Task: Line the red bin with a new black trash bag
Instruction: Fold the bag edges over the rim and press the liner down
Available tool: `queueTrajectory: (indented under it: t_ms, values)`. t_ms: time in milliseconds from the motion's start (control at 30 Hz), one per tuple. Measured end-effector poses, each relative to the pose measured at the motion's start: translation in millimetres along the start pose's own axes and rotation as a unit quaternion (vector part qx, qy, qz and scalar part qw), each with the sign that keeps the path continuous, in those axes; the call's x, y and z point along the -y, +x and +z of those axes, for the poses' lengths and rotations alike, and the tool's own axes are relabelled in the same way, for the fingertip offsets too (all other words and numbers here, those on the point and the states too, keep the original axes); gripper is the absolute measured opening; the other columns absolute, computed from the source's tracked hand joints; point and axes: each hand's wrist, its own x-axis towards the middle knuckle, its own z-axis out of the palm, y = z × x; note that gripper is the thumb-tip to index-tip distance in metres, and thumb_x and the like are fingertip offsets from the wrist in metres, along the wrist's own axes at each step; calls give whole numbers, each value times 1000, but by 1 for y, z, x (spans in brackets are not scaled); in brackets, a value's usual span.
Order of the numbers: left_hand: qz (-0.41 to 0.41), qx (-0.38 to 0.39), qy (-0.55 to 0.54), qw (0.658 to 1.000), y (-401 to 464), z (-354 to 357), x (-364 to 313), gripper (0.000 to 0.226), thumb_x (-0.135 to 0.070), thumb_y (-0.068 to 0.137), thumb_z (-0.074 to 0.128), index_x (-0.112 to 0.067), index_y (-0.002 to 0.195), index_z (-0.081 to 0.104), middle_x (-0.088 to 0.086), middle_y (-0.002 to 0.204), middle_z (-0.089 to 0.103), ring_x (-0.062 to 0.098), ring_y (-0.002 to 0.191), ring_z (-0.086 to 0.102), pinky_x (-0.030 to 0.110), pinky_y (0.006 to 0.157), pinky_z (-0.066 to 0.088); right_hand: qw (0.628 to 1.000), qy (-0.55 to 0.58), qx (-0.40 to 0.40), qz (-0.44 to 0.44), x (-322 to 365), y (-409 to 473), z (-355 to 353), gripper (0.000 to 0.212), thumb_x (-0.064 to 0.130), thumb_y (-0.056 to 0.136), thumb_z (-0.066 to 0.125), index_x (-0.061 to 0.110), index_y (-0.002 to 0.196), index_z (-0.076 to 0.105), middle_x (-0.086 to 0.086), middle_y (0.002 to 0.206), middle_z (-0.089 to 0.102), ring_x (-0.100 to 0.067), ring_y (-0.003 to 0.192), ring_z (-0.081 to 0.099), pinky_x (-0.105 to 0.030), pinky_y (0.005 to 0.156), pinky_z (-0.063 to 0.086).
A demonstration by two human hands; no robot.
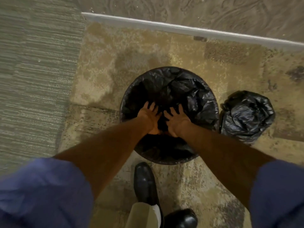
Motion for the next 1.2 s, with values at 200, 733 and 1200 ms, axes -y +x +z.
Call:
queueTrajectory:
  t_ms: [200, 733, 1200]
  values:
    - [-30, 27, 72, 997, 13, 30, 5, 101, -78, 89, 33, -16, 161, -1, 15, 167, -9, 36, 153, -11, 49, 122, -5, 996, 46, 67, 39, -8, 16, 35, 67, 52, 104, 28, 21, 160, 6, -8, 168, -8, -34, 153, 5, -53, 123, 7]
    - [13, -253, -391, 885, -40, -63, 45, 54, -38, 92, 58, -26, 144, 48, 5, 139, 57, 29, 120, 60, 45, 93, 53, 876, 418, -240, 26, 64, -143, -5, 69, 67, 92, 13, 27, 119, 61, -2, 116, 69, -29, 110, 60, -45, 94, 46]
    - [-17, -410, -363, 837, -68, -38, 16, 66, -21, 92, 58, -19, 154, 36, 8, 159, 34, 30, 147, 28, 47, 119, 29, 781, 359, -498, 109, 50, -140, 43, 50, 43, 99, 43, 16, 142, 50, -12, 147, 51, -33, 143, 38, -52, 121, 21]
